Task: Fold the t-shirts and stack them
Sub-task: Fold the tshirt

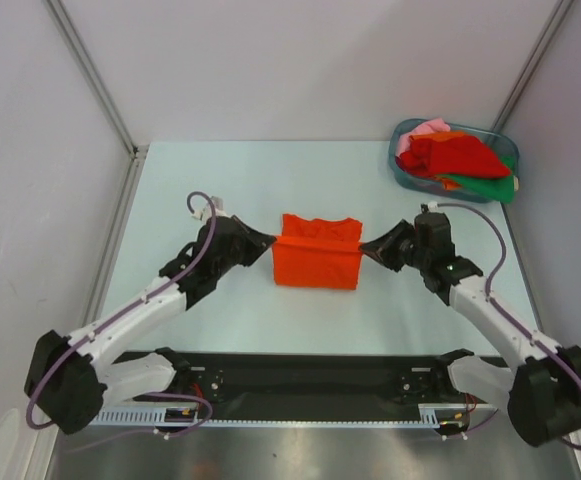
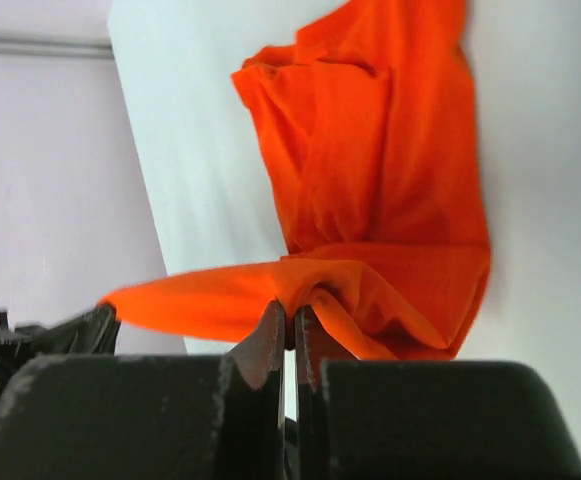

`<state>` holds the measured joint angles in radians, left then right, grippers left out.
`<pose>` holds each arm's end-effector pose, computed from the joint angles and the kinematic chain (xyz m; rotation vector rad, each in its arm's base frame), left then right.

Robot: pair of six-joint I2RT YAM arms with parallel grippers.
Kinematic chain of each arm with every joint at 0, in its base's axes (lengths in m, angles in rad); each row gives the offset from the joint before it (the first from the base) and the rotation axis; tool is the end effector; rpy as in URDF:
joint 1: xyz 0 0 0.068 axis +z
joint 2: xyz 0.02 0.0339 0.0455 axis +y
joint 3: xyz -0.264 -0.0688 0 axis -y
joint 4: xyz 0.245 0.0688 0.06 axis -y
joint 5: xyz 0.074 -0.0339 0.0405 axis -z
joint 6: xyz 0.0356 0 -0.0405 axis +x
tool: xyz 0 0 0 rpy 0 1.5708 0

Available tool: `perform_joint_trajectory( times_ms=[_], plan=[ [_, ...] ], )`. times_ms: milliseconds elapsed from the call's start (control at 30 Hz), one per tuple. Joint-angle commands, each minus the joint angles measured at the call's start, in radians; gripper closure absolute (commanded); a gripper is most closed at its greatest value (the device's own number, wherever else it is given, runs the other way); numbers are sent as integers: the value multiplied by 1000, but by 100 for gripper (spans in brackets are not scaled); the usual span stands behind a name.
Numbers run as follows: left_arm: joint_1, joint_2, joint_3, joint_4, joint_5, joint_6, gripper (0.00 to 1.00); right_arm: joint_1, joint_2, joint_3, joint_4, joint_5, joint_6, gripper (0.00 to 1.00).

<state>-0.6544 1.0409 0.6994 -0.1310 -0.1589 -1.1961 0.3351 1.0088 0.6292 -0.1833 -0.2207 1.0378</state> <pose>0.1896 -0.1384 0.2661 -0.6870 2.0764 -0.9631 0.2062 0.0801 0.2438 0.6593 2.2067 1.0004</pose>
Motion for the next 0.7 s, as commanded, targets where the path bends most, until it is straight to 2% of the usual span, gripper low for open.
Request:
perform_joint_trajectory(
  times_ms=[0,100,133,400,667],
  plan=[
    [110,88,97,53,63,130,100,-68,112,96,85,-108,-136,100],
    [170,220,159,68,148,142,100,-102,195,154,128,-146,-143,100],
    [206,340,220,91,200,157,100,-120,314,200,140,-185,-163,100],
    [266,527,334,126,269,179,100,-172,496,294,225,-215,-206,100],
    [291,767,517,109,360,207,100,-214,697,402,252,-272,-209,100]
  ],
)
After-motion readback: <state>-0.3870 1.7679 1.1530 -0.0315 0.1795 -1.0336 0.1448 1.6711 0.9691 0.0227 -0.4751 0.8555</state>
